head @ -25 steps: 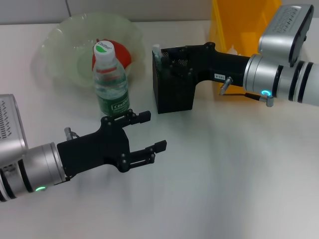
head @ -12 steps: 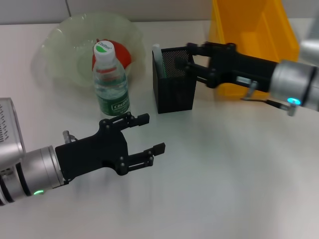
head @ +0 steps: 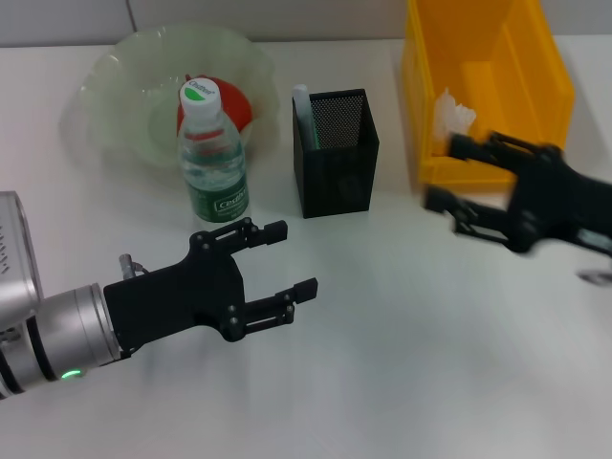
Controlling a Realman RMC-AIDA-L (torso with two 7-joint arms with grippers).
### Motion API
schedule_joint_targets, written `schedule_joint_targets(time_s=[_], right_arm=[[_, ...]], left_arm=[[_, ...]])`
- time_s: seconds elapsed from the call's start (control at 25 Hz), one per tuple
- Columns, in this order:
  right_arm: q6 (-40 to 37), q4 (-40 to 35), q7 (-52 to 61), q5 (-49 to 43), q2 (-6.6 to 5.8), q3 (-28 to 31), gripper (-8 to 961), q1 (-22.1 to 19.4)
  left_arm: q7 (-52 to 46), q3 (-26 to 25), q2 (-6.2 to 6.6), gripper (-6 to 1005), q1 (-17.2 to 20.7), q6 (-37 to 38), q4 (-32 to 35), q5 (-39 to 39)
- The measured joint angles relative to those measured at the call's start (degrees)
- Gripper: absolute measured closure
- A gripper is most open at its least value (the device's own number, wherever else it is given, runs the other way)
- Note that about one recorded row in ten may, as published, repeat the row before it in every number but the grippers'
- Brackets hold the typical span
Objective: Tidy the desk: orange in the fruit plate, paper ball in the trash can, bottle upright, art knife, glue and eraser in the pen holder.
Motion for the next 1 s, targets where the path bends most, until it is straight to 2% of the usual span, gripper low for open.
schedule_joint_targets(time_s=[0.08, 0.12, 0.2, 0.4, 0.56, 0.76, 1.0], right_arm=[[-2.01, 0.85, -0.87, -0.05, -0.05, 1.17, 339, -0.74], [-5.69, 3.26, -3.59, -0.30, -0.26, 3.21, 282, -1.93], [-7.35, 4.63, -5.65, -0.89, -0.32, 4.09, 168, -2.43], [-13.78, 11.80, -17.66, -6.89, -0.21, 6.31, 120, -3.93], [-14.09, 15.32, -20.61, -7.53, -0.26, 6.08, 120, -3.77], [-13.72, 20.30, -22.24, -7.57, -0.30, 5.77, 120, -1.59], [-13.70, 21.58, -22.44, -7.65, -0.29, 5.64, 119, -0.48]], left_arm=[[0.00, 0.00, 0.00, 242, 0.00, 0.19, 0.00, 0.00], [-0.03, 0.01, 0.01, 242, -0.04, 0.39, 0.00, 0.00], [-0.09, 0.01, 0.01, 242, -0.13, 0.50, 0.00, 0.01], [-0.80, 0.51, 0.10, 242, -0.50, 2.24, 0.00, 0.35], [-0.85, 0.85, 0.23, 242, -0.31, 3.46, 0.00, 0.37], [-5.32, 4.64, 1.42, 242, 0.35, 9.47, 0.76, 0.54], [-6.00, 5.14, 1.21, 241, 1.52, 8.55, 2.24, 1.87]])
